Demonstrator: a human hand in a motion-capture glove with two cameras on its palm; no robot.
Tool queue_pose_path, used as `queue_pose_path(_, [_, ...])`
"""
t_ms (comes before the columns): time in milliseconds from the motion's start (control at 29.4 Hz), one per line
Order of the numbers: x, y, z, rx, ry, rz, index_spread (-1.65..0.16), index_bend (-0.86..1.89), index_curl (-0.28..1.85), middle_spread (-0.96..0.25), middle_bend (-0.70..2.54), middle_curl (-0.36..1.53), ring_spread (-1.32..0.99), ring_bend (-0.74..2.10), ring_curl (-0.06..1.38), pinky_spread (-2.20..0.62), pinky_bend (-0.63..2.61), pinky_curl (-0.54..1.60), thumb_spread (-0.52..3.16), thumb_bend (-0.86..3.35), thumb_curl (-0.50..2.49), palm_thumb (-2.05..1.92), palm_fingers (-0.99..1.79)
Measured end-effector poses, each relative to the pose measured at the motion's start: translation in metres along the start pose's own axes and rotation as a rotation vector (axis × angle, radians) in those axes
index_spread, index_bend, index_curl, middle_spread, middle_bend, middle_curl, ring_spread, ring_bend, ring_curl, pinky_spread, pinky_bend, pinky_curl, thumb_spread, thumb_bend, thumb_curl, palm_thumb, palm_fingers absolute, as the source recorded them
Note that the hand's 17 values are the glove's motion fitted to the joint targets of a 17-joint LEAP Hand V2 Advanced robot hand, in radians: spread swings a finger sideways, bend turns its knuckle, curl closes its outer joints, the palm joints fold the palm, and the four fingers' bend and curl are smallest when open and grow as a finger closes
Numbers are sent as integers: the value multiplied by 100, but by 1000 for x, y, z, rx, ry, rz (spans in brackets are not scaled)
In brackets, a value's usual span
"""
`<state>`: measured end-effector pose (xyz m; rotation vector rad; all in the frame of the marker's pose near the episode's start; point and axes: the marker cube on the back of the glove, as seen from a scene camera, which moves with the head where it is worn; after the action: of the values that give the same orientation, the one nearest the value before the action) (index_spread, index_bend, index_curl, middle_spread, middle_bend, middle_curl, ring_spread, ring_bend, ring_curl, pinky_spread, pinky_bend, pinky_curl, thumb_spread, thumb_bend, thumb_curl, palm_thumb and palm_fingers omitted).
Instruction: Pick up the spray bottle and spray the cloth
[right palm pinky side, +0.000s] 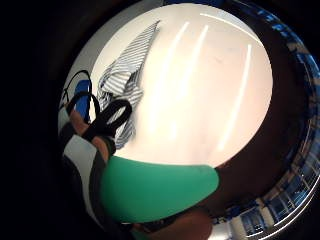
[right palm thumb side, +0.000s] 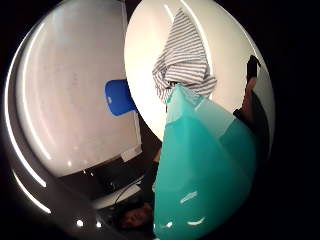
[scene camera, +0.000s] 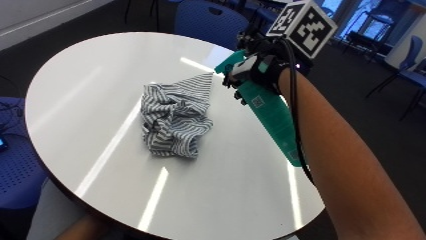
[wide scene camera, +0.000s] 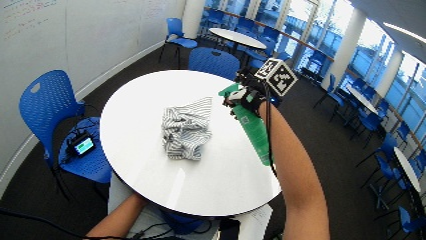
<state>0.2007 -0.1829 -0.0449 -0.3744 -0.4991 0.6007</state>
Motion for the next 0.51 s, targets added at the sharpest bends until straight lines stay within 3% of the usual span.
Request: queue_pose_path(509, [-66,8,29,-207,451,23,-30,30,59,-17,52,51,-19,59,45,-20,41,37,37,-3,73,94,134])
